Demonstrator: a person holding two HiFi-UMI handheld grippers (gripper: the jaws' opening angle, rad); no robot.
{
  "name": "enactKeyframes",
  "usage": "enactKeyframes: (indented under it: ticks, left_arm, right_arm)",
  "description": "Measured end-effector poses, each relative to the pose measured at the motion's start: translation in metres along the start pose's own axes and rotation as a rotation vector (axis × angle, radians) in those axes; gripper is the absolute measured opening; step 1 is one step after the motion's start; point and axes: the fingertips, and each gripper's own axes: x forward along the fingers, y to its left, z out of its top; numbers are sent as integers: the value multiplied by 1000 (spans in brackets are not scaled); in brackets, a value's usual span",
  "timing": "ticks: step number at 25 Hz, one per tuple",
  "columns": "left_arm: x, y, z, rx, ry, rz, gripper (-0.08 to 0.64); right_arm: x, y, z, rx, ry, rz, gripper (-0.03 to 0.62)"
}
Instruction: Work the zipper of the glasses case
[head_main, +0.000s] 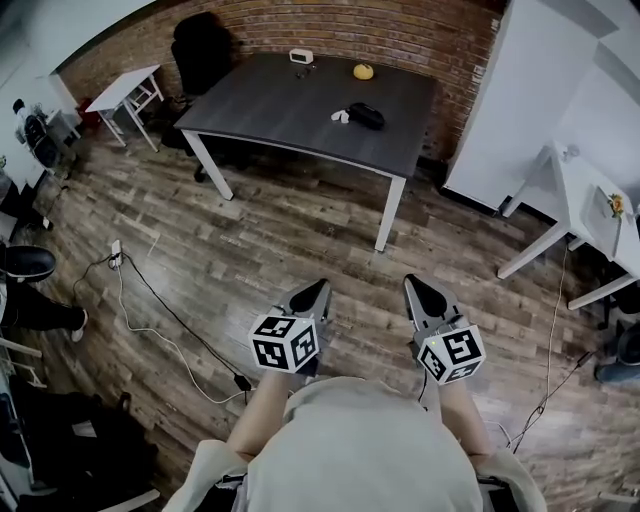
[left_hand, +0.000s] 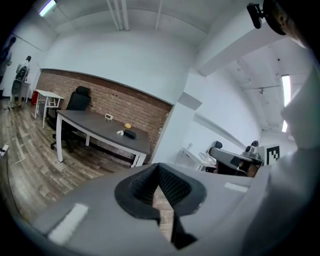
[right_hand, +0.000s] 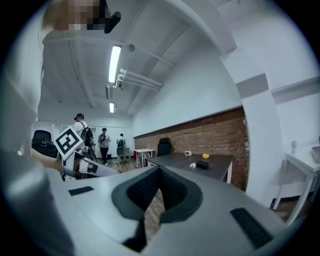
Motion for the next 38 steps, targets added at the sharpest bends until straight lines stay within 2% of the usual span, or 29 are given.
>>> enactKeyframes:
  ticks: [4, 11, 12, 13, 14, 15, 17, 18, 21, 25, 28, 32, 38]
  left_arm:
    - [7, -11, -5, -15, -2, -2, 11]
    - [20, -25, -7, 12, -16, 24, 12]
    - [22, -27, -7, 15, -16, 19, 17]
    - [25, -29, -7, 16, -13, 8, 58]
    - [28, -31, -7, 17, -10, -3, 128]
    - [30, -31, -6, 20, -7, -11, 160]
    - [36, -28, -4, 34, -5, -18, 219]
    - [40, -26, -3, 40, -4, -21, 251]
    - [54, -17, 1, 38, -6, -31, 312]
    - [83, 7, 13, 35, -13, -31, 362]
    - [114, 29, 29, 35, -19, -41, 393]
    - [164, 70, 59, 13, -23, -50, 417]
    - [238, 130, 132, 19, -31, -68, 422]
  right_arm:
    - [-8, -7, -2, -13, 4, 14, 2]
    - [-22, -29, -14, -33, 33, -35, 3]
    - [-22, -32, -17, -29, 43, -32, 3]
    - [-22, -34, -19, -20, 50, -25, 10]
    - [-20, -35, -22, -8, 56, -16, 44]
    - [-18, -36, -23, 4, 60, -6, 91]
    - [-10, -39, -25, 17, 65, 6, 136]
    - [-6, -42, -27, 21, 68, 8, 185]
    - [11, -54, -30, 33, 71, 3, 297]
    - [48, -75, -34, 53, 72, 8, 381]
    - [85, -97, -34, 69, 76, 11, 422]
    - [146, -130, -24, 69, 76, 5, 443]
    - [242, -176, 1, 85, 70, -6, 448]
